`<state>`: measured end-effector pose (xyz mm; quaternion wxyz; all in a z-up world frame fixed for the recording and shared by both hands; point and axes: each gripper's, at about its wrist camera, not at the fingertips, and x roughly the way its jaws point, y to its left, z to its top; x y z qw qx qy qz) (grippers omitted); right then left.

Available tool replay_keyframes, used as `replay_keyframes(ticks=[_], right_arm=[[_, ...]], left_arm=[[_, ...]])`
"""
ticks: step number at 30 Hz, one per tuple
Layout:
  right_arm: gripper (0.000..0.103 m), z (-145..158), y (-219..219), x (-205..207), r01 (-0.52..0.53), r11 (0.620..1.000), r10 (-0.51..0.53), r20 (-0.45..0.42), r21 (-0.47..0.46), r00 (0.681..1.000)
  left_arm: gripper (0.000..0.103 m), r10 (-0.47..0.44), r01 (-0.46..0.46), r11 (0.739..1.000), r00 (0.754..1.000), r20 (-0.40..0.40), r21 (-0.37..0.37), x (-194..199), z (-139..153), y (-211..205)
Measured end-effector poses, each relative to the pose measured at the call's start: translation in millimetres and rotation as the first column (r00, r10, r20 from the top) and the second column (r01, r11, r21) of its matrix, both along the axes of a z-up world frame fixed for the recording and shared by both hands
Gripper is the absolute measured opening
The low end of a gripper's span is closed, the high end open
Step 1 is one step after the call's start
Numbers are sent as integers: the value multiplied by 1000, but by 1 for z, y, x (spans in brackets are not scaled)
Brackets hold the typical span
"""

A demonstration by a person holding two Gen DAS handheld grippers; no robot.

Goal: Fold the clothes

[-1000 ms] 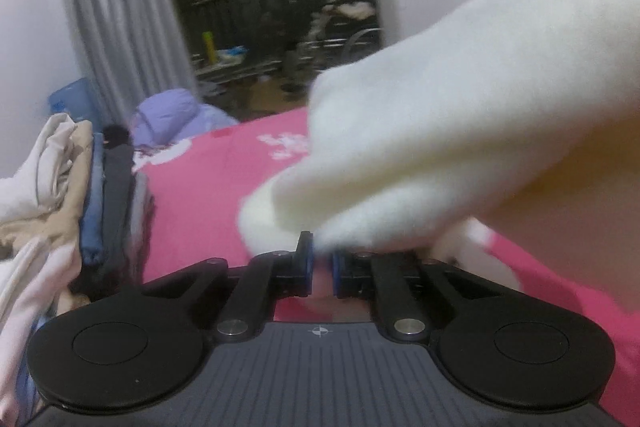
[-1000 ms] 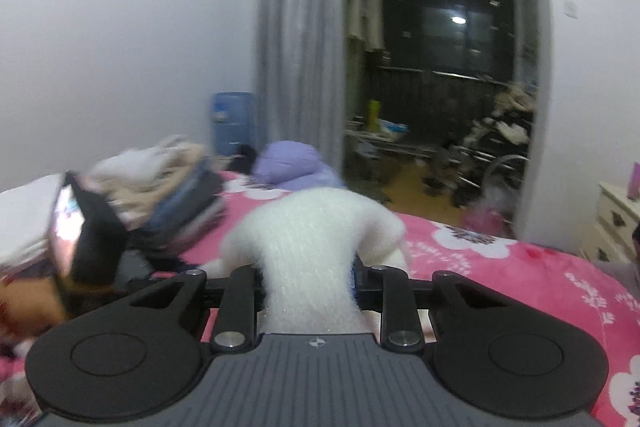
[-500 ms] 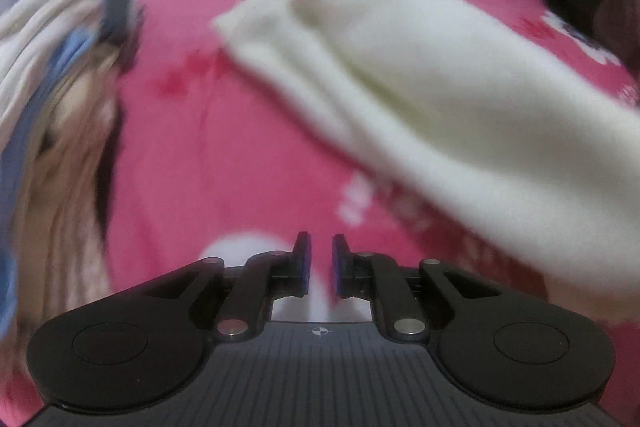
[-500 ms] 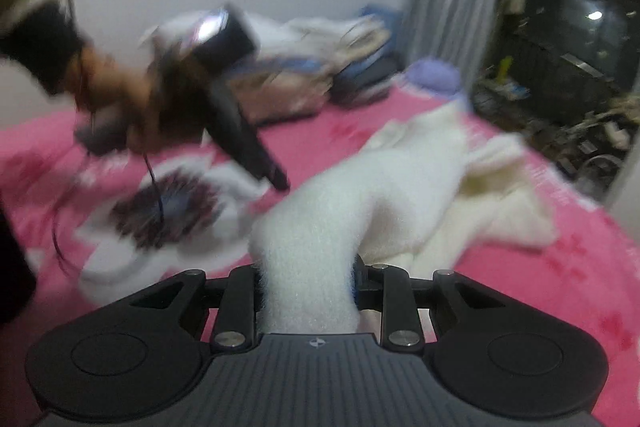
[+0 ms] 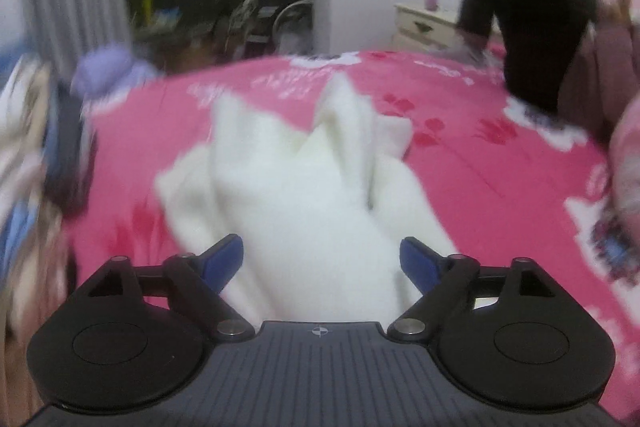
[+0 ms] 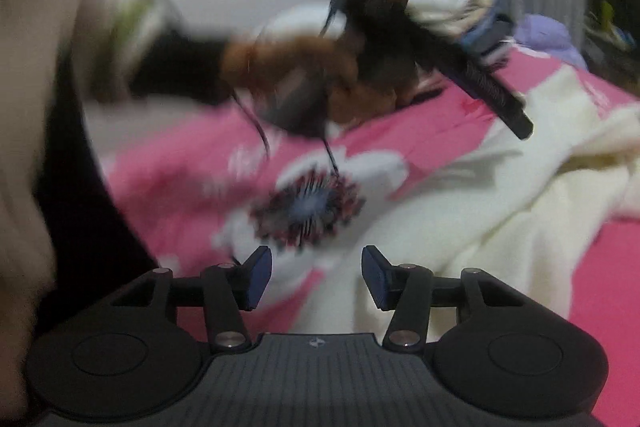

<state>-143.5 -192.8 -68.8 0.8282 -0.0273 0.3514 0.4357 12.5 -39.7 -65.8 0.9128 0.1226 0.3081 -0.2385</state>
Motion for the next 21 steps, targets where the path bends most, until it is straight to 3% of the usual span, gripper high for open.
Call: replay_keyframes(ticks=[2,4,6,8,11,14,17,20,21], right_arm=[[53,8,-34,24,127,988,-122,-65,82,990],[53,8,-70,49,277,952,-263,-113,131,958],[54,6,-104,76,434,884,-409,-166,172,898],[55,-4,-130,105,576,792,-535,-227,200,814],[55,-27,-152,143,704,670,-620,-343,235,705],[55,-48,-160,173,769,591,-649,-422,244,633],[55,-70,-155,197,784,589,-662,-440,194,607],[55,-89,-147,214,771,622,-655,-446,140,610],[55,-92,-143,219,765,630,-651,-448,130,613]], left_arm=[[86,-14,10,998,998,55,66,7,-9,-17],[86,-31,20,994,994,103,103,11,-14,-28],[86,-60,42,989,990,128,144,18,-18,-38],[85,-103,75,975,987,127,207,29,-25,-50],[73,-148,101,935,982,116,340,46,-38,-76],[56,-135,80,919,984,116,387,65,-45,-97],[37,-14,-14,925,997,72,379,87,-48,-95],[15,109,-109,936,994,18,333,102,-46,-81],[13,138,-137,939,990,17,315,103,-43,-75]])
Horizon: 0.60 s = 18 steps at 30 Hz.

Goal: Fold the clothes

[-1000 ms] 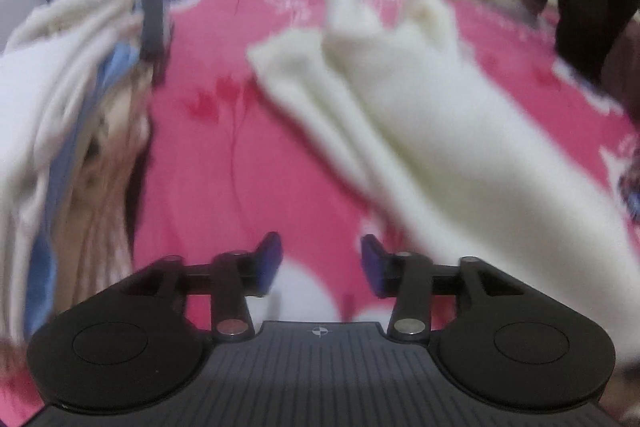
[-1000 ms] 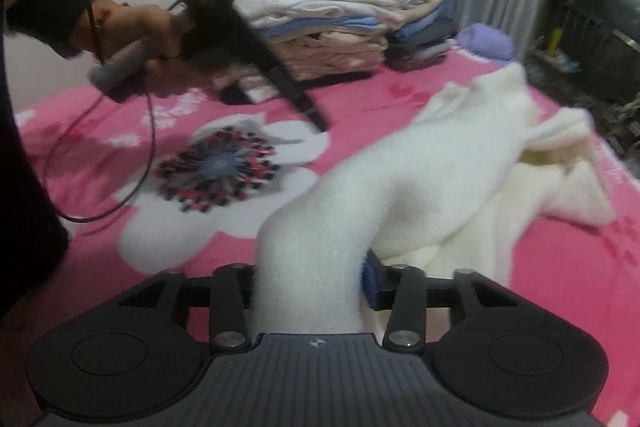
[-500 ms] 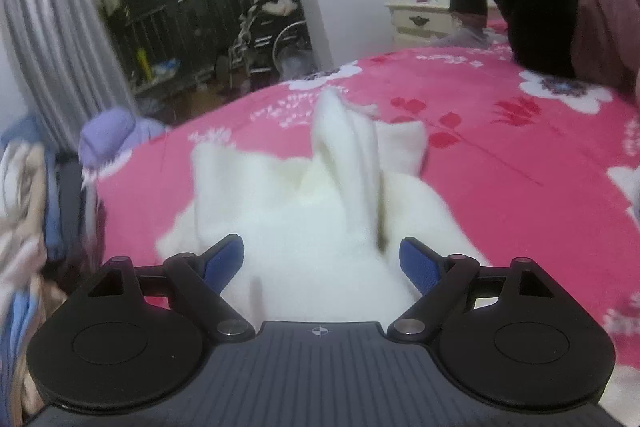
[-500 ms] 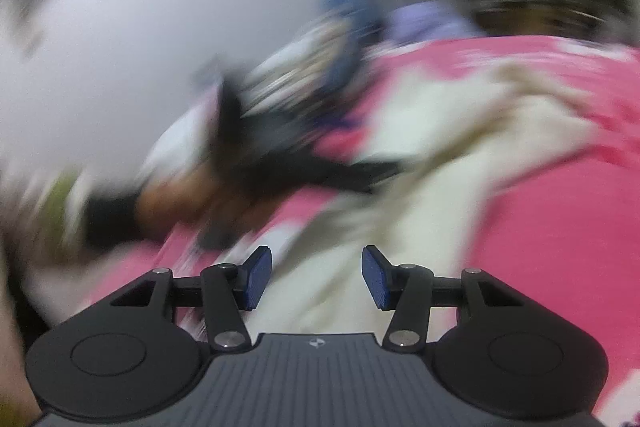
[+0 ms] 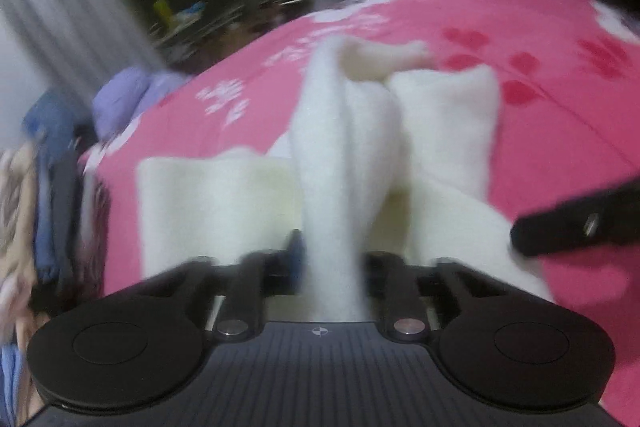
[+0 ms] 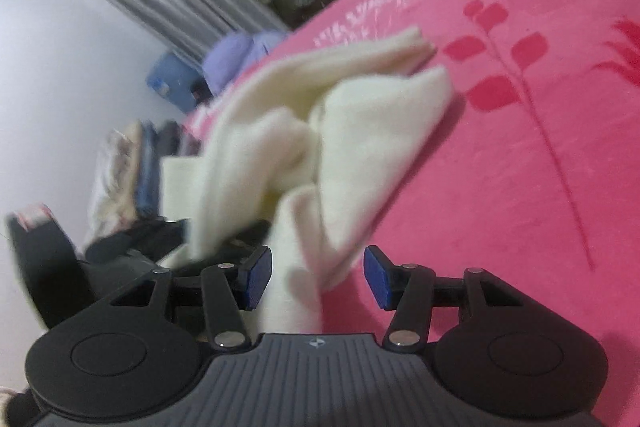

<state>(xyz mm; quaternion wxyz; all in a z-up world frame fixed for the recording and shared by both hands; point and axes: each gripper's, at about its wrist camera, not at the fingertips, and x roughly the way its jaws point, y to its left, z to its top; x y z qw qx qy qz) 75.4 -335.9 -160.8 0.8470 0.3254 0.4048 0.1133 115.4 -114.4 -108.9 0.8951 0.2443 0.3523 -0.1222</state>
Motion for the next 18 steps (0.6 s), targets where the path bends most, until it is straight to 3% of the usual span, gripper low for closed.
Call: replay_keyframes(ticks=[6,8,10,12,18], right_arm=[[56,-1,31,20,-121,992,121,-14,-42,993],[55,-4,46,25,-179,979,175,-49,-100,983],[31,-4,54,24,-188,973,181,-62,-132,981],[15,0,56,17,-175,974,168,-59,-143,984],[12,41,35,-46,-105,987,108,17,-121,994]], left_arm=[[10,124,-117,989,989,81,-87,-15,40,43],[10,160,-149,984,980,121,-98,-18,54,55],[10,192,-178,979,968,163,-99,-24,66,69],[10,227,-211,972,955,189,-104,-32,76,88],[10,310,-295,950,928,208,-100,-80,92,153]])
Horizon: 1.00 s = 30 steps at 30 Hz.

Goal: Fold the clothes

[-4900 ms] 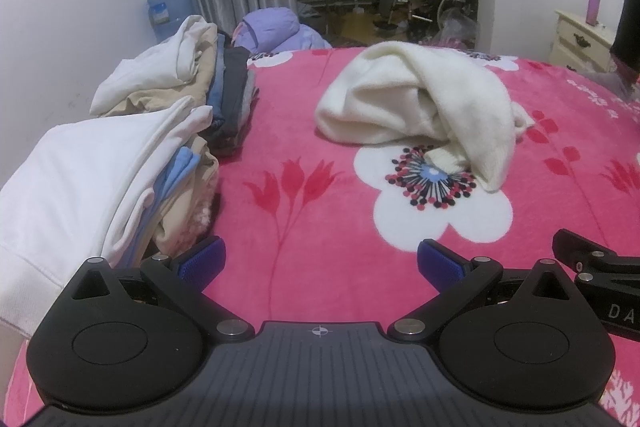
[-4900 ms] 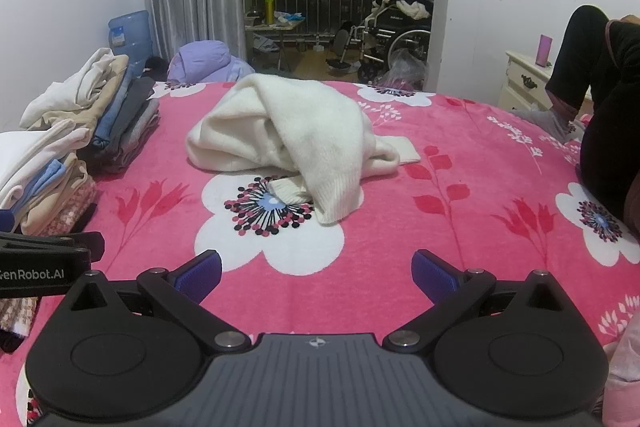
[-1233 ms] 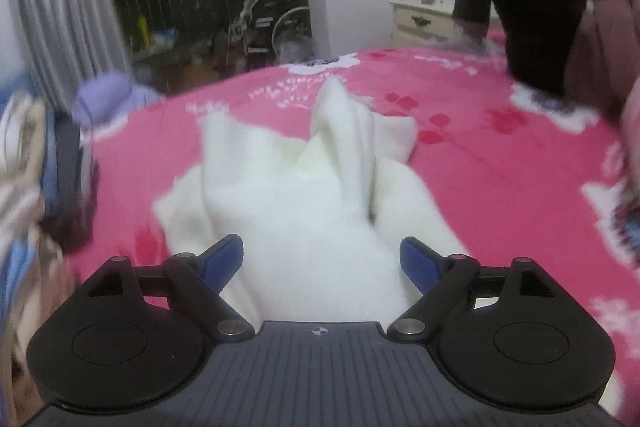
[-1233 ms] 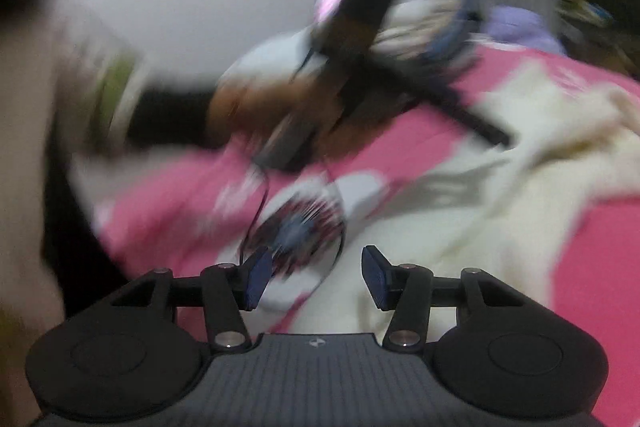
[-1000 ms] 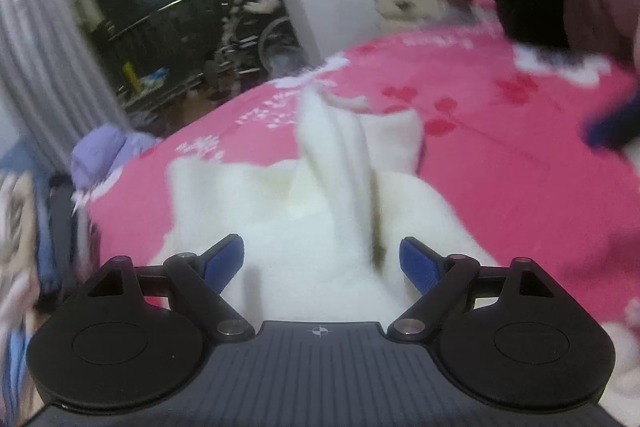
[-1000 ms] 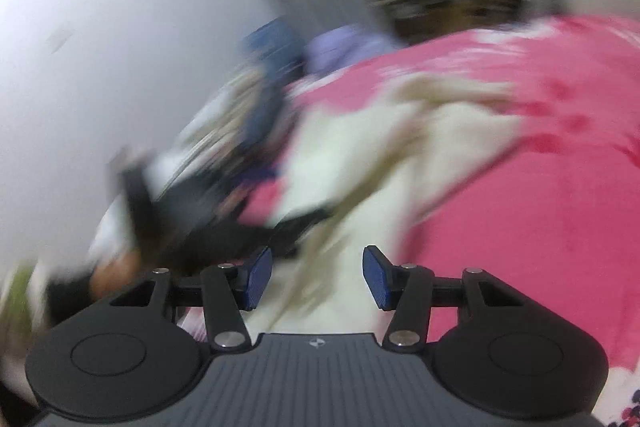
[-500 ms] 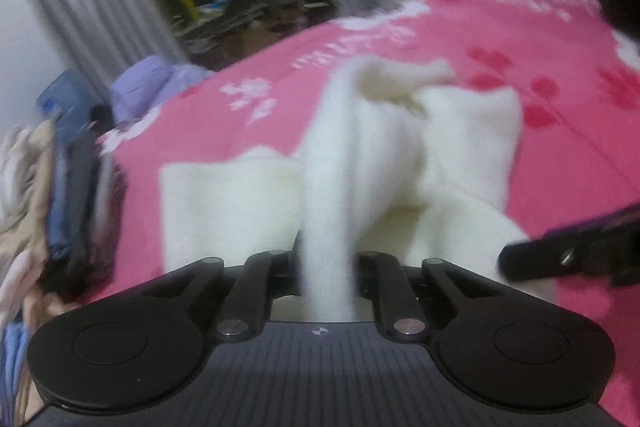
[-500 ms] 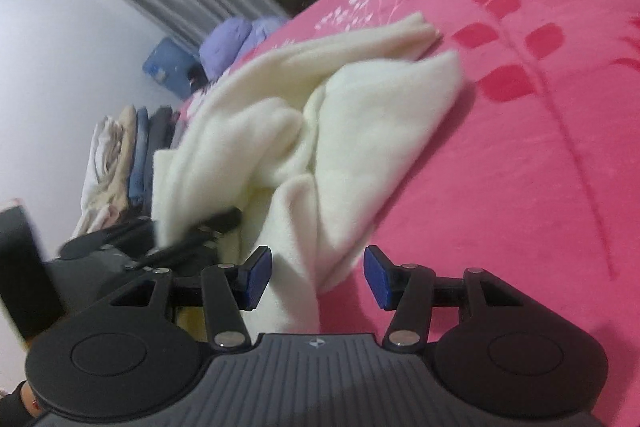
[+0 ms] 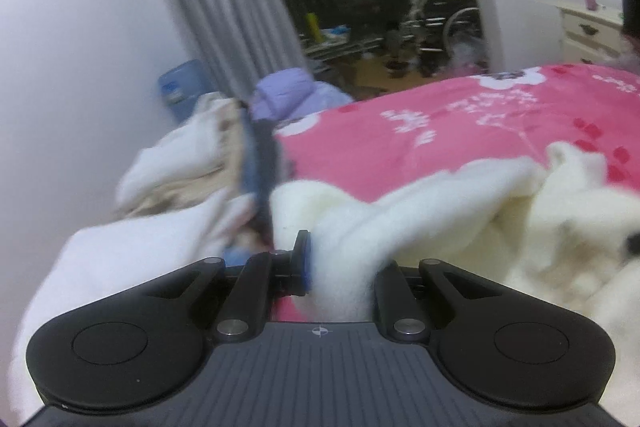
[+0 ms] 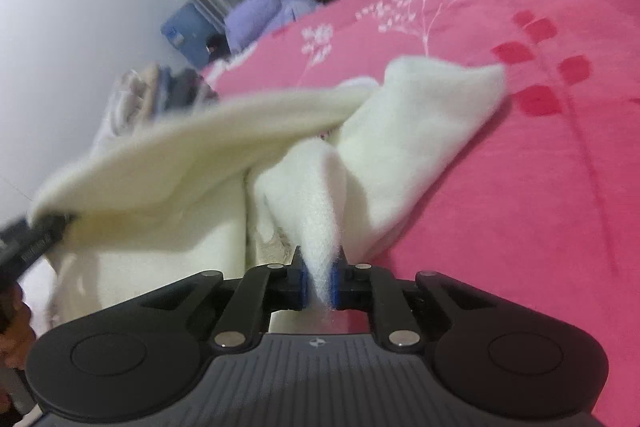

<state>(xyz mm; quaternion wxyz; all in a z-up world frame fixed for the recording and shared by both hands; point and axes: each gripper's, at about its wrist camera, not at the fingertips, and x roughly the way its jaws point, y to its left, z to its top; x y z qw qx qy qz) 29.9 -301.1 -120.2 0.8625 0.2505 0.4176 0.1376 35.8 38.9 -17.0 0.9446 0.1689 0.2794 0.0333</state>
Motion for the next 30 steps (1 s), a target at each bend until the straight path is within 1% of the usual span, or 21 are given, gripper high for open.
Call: replay_keyframes(ticks=[4,7,8,10,12,13,14,15,16,17,18,19,21,22,23,24,26,28,29,30], right_arm=[[12,30,-11,-49,11,1000,-11,27,-10,1000],[12,49,-22,-89,41,999,-41,11,15,999],[12,53,-26,-99,52,998,-52,0,23,999],[12,55,-30,-118,71,997,-70,-39,28,997],[12,51,-33,-134,81,997,-80,-87,10,993],[12,49,-35,-142,85,996,-85,-111,1,990],[12,44,-35,-147,78,997,-80,-136,-20,987],[13,35,-34,-148,60,997,-68,-164,-50,984],[16,27,-32,-150,42,996,-57,-192,-79,980],[19,23,-29,-151,13,993,-38,-217,-115,975],[26,20,-26,-150,-24,988,-15,-242,-154,970],[30,23,-24,-151,-60,979,11,-247,-192,969],[32,39,-22,-154,-135,952,71,-232,-273,970],[33,50,-21,-155,-177,931,107,-224,-319,969],[34,61,-21,-155,-205,911,135,-212,-357,968],[34,72,-22,-154,-214,900,153,-185,-379,971],[39,91,-22,-150,-212,889,182,-111,-405,977],[46,104,-16,-139,-196,883,207,-21,-426,978],[46,106,-11,-132,-192,878,219,11,-438,976],[46,106,-5,-126,-201,874,235,23,-443,972]], left_arm=[[10,21,-21,1000,999,-37,2,-35,8,29],[10,24,-23,1000,996,-84,21,-62,10,48],[10,26,-23,999,994,-105,29,-70,9,54],[10,35,-28,999,983,-179,42,-83,0,64],[10,42,-32,999,954,-297,39,-93,-18,72],[13,40,-28,999,931,-362,39,-97,-29,75],[15,23,-8,999,897,-441,37,-98,-42,76],[17,6,5,1000,862,-506,20,-101,-53,78],[20,-29,35,999,826,-563,1,-105,-60,79],[20,-66,72,997,811,-581,-13,-111,-59,79],[25,-108,118,993,817,-567,-18,-118,-52,79],[32,-147,162,987,822,-550,-22,-125,-43,79],[38,-215,237,971,839,-501,-19,-137,-23,80],[39,-247,272,962,842,-479,-18,-142,-13,80],[40,-273,301,954,839,-471,-17,-142,-7,76],[40,-296,332,943,835,-464,-4,-141,-6,70],[40,-342,393,919,824,-452,21,-140,-3,58],[40,-379,442,896,810,-448,42,-139,-2,47],[40,-367,434,900,802,-470,38,-140,-6,49],[40,-356,426,904,794,-492,33,-140,-10,51]])
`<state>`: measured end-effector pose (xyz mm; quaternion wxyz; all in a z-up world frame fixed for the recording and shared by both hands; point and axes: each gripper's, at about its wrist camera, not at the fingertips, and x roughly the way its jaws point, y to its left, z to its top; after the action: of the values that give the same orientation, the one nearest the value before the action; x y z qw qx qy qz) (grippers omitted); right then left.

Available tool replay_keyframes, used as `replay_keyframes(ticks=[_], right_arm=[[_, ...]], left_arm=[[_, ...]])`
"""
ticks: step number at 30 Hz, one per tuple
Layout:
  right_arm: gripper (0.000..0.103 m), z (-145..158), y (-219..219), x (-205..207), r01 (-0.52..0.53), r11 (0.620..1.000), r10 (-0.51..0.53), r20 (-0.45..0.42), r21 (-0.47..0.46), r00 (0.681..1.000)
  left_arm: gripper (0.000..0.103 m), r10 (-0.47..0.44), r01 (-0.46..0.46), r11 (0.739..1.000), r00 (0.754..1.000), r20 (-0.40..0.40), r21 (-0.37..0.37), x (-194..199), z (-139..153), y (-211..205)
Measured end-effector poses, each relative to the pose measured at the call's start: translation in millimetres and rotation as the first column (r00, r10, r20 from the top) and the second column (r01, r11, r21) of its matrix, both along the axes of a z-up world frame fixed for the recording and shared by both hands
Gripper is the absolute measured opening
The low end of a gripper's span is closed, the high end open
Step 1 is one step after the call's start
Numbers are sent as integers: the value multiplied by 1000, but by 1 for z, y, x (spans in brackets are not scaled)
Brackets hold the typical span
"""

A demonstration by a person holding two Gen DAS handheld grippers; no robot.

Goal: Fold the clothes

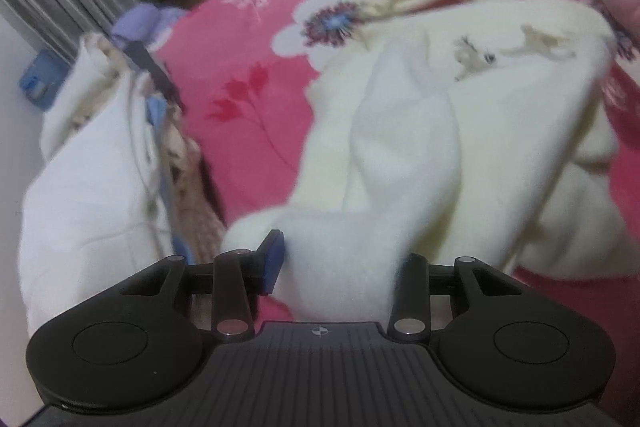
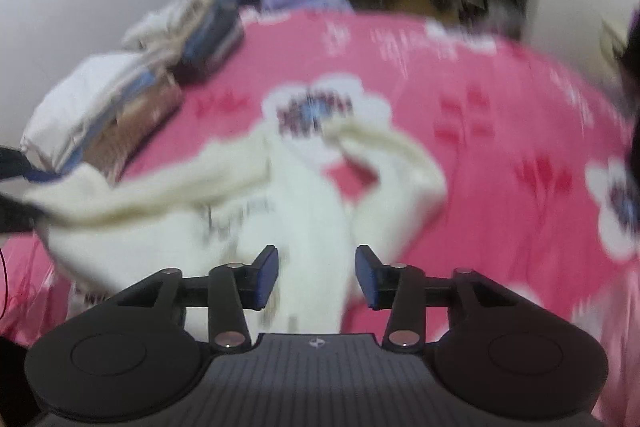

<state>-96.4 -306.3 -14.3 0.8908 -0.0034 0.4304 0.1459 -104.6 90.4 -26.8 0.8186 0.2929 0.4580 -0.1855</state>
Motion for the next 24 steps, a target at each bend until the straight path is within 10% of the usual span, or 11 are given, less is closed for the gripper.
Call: replay_keyframes(ticks=[5,8,13,19,22,24], right_arm=[[46,-18,35,28,-146,978,152,-29,147,988],[45,-39,64,55,-231,939,254,-60,254,965],[42,-105,102,112,-205,944,266,-228,259,937],[38,-159,109,123,-142,946,242,-344,291,907],[38,-161,101,122,-100,937,222,-353,334,909],[38,-150,103,126,-86,921,227,-344,381,911]], left_arm=[[49,214,-222,974,965,-154,-39,-2,-14,49],[50,342,-386,895,915,-213,-225,-12,0,88],[50,456,-609,579,793,-405,-542,-31,-1,144],[49,502,-760,260,633,-589,-596,-51,-34,172],[49,499,-783,284,614,-612,-554,-54,-45,179],[49,489,-764,351,642,-590,-541,-50,-48,175]])
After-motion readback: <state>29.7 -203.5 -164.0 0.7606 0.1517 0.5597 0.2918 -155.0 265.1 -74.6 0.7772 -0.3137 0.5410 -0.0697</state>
